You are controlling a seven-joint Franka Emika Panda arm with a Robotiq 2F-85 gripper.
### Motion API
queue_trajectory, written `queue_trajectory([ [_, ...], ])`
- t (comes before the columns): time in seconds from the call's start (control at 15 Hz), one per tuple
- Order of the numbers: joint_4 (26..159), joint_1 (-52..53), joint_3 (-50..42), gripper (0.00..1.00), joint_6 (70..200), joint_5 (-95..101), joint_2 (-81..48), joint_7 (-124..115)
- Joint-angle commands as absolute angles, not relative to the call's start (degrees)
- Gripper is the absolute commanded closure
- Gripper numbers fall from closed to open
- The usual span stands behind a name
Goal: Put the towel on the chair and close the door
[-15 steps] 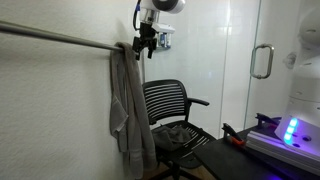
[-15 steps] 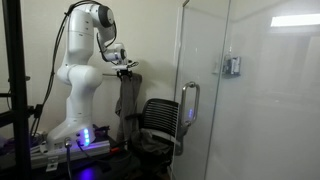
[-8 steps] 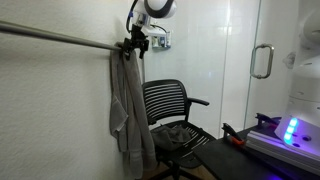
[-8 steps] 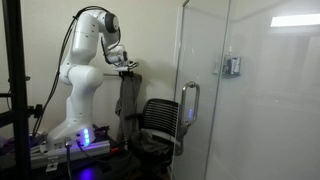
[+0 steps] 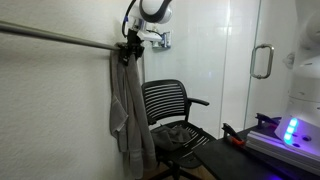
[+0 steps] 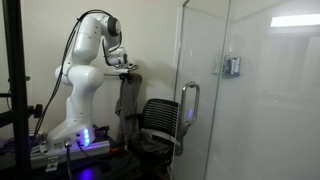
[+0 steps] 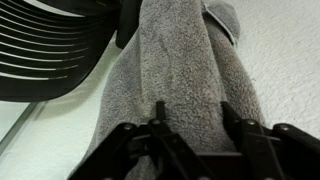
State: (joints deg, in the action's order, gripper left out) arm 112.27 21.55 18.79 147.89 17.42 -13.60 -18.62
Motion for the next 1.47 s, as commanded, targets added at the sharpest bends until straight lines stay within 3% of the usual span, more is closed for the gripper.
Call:
queue_trajectory([
  [0.0, 110.06, 23.10, 16.92, 0.76, 149.62, 16.68, -15.21, -18.08],
  [0.2, 111.08, 22.67, 15.61, 0.95, 147.20, 16.90, -12.81, -18.55],
  [0.27, 111.74, 22.20, 15.40, 0.98, 146.48, 16.64, -11.74, -17.68],
  [0.67, 115.15, 18.78, 12.27, 0.96, 132.60, 17.59, 1.31, -18.15],
  [1.4, 109.95, 8.21, 13.41, 0.96, 121.61, 20.25, 20.15, -32.44],
])
